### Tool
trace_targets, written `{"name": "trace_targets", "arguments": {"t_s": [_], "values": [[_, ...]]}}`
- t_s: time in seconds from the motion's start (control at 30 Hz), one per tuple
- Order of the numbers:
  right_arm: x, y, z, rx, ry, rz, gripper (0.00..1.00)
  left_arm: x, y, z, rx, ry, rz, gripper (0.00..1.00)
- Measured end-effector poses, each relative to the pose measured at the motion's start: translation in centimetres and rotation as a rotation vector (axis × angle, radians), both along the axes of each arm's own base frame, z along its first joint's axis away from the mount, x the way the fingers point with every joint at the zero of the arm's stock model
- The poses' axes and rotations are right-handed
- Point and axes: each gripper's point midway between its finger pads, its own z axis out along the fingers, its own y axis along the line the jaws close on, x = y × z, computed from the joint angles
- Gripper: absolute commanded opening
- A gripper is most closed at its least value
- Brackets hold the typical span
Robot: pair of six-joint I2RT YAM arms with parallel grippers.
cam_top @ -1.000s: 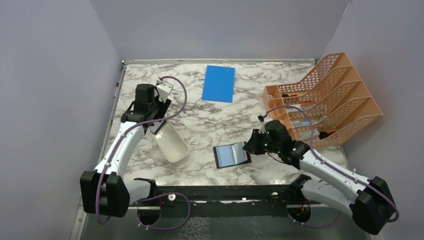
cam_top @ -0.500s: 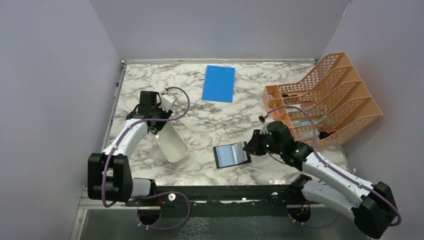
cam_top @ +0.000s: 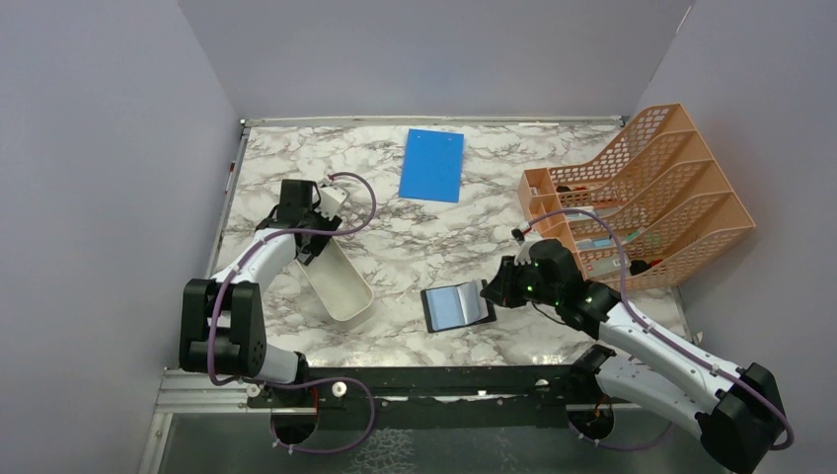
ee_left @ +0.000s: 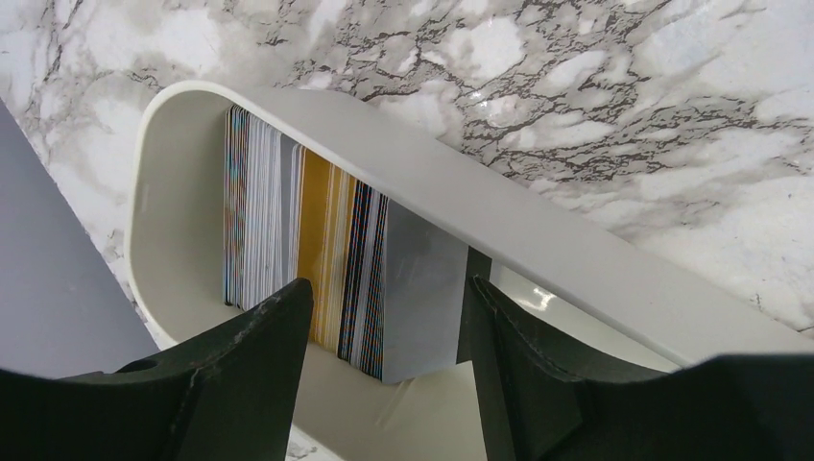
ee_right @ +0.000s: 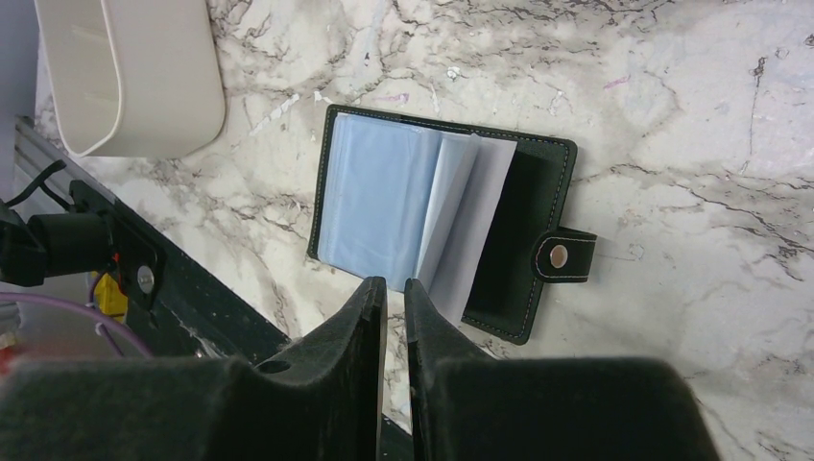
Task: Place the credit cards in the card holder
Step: Pick up the credit card from the storage box.
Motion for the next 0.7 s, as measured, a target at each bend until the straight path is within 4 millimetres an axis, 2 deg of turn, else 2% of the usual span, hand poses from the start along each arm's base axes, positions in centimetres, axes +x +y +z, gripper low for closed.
{"name": "trace_targets", "arguments": {"t_s": [0.4, 0.7], "values": [[-0.1, -0.1, -0.2, -0.003, 0.002, 0.001, 0.19, 0.7, 0.3, -0.7, 0.035, 0.0, -0.024, 0.49], [-0.1, -0.1, 0.1, 0.002, -0.011, 0.003, 0.2, 1.2, 0.4, -0.5, 0.054, -0.019, -0.046, 0.56]]}}
